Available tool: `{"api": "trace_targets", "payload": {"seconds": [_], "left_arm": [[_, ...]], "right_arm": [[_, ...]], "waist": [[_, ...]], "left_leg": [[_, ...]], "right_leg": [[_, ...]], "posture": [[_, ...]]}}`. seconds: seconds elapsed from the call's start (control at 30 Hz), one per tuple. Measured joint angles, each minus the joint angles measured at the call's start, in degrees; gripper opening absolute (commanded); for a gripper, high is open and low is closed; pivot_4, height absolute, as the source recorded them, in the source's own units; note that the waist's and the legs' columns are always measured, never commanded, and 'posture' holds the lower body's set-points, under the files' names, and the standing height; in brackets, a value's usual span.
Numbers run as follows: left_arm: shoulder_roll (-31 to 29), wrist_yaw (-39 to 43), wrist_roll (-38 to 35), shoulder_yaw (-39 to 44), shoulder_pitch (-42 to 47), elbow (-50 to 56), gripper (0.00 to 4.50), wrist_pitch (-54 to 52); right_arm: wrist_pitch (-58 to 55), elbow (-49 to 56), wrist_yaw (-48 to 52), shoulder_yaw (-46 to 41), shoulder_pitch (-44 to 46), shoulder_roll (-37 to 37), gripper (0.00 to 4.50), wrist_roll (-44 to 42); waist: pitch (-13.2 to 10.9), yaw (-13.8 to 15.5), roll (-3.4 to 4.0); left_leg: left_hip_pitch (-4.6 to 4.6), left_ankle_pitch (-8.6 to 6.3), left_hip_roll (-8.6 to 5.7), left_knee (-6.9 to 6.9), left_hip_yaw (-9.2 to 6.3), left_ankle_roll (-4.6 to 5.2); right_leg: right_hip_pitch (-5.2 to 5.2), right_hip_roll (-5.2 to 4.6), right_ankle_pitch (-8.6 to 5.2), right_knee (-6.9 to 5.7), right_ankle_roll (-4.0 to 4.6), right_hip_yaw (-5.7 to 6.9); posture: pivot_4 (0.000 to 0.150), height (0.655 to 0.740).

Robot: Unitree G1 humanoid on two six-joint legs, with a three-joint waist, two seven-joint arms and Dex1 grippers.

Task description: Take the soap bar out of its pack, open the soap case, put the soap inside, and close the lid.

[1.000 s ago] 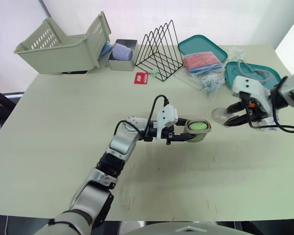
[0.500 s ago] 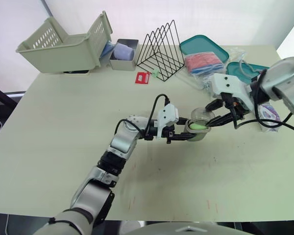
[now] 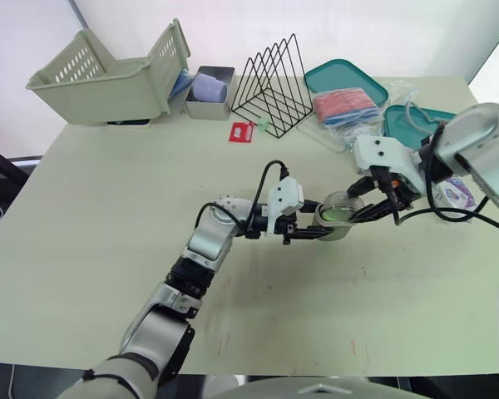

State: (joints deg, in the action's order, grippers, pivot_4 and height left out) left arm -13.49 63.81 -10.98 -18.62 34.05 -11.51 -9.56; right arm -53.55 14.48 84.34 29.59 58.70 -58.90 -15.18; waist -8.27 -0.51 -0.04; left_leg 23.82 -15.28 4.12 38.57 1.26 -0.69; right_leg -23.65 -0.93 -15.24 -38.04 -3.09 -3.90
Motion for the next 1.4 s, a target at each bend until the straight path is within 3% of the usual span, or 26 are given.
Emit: {"api": "trace_targets", "payload": {"seconds": [1.4], "left_arm": [[0.1,-0.66,0.7,0.36,-0.2,-0.46,1.97,-0.34]], "right_arm": [[0.61,-2.01,0.23,2.03,-0.03,7.49,1.79,8.72]], "waist": [[0.04,-0.33,0.0]], "left_leg": [[-0.12,0.0,0.01,0.01,-0.01,0.0]], "right_leg": [[0.07,0.02,0.0,-0.07,0.0,0.0]], "posture": [[0.15,0.74]]}}
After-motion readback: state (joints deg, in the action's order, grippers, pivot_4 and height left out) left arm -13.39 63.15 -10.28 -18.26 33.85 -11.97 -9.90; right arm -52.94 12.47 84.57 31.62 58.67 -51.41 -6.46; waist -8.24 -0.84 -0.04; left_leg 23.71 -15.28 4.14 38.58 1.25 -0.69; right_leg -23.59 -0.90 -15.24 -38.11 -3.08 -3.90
